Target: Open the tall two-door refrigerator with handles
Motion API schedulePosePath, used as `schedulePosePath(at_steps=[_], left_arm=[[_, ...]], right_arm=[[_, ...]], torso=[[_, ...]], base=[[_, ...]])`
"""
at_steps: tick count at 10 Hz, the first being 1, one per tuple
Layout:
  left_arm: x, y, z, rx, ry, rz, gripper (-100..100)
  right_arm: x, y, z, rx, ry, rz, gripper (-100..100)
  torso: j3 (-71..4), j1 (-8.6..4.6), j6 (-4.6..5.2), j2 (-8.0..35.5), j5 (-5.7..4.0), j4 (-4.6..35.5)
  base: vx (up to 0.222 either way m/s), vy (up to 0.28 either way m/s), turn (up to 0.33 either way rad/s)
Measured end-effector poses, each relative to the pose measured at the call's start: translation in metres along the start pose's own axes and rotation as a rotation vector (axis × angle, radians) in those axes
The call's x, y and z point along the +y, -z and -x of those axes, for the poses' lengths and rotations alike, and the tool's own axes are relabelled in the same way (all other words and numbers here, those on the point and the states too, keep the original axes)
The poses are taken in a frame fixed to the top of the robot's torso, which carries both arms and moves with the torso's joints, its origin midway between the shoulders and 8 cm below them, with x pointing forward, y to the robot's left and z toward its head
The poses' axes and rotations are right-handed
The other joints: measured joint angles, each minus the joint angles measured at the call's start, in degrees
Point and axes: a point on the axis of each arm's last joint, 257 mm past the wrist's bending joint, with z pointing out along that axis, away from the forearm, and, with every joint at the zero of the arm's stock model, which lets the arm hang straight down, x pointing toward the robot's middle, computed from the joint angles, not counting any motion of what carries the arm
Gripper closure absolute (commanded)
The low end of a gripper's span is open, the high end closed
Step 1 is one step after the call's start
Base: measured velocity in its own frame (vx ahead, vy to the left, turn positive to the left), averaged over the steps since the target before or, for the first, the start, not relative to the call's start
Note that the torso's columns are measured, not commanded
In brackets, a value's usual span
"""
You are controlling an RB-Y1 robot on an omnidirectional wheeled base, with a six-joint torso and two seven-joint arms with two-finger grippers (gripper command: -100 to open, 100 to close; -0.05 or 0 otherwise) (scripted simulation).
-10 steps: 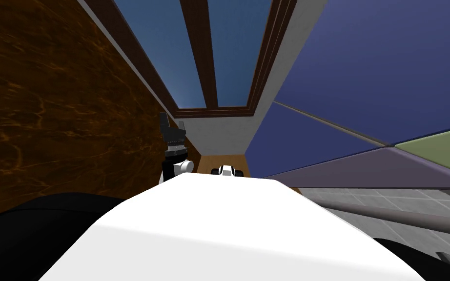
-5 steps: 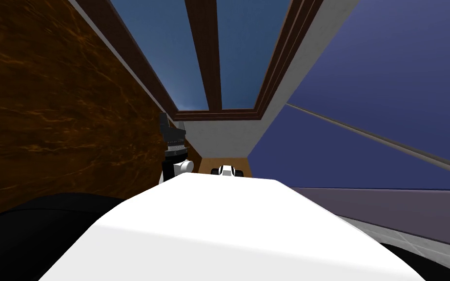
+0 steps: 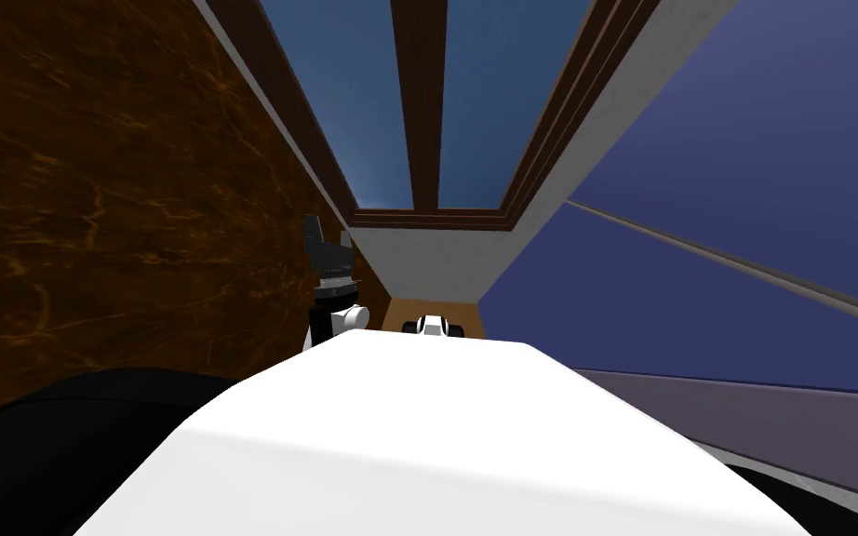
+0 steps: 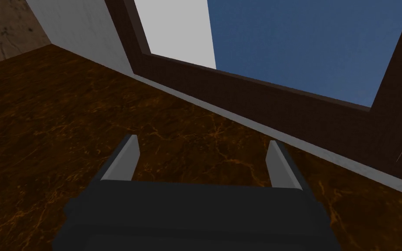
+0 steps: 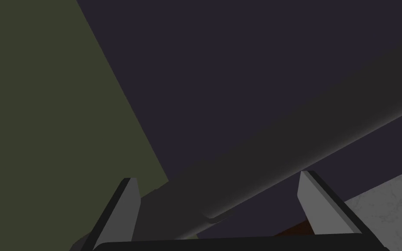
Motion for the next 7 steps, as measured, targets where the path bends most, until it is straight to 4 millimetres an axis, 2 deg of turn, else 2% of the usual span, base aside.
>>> schedulePosePath(at_steps=[5, 6, 7], left_arm=[[0.0, 0.0, 0.0, 0.0, 0.0, 0.0, 0], [0.0, 0.0, 0.0, 0.0, 0.0, 0.0, 0], [0.0, 0.0, 0.0, 0.0, 0.0, 0.0, 0]], right_arm=[[-0.014, -0.002, -0.019, 0.08, -0.003, -0.051, -100], [-0.017, 0.0, -0.022, 0.098, -0.003, -0.063, -100], [-0.017, 0.0, -0.023, 0.101, -0.003, -0.065, 100]], torso=[[-0.2, -0.27, -0.13, -0.2, 0.11, -0.1], [-0.3, -0.27, -0.14, -0.2, 0.1, -0.1], [-0.2, -0.18, 0.03, -0.3, 0.02, -0.1]], base=[[-0.062, 0.046, 0.179], [-0.036, 0.02, 0.035], [0.041, -0.033, -0.23]])
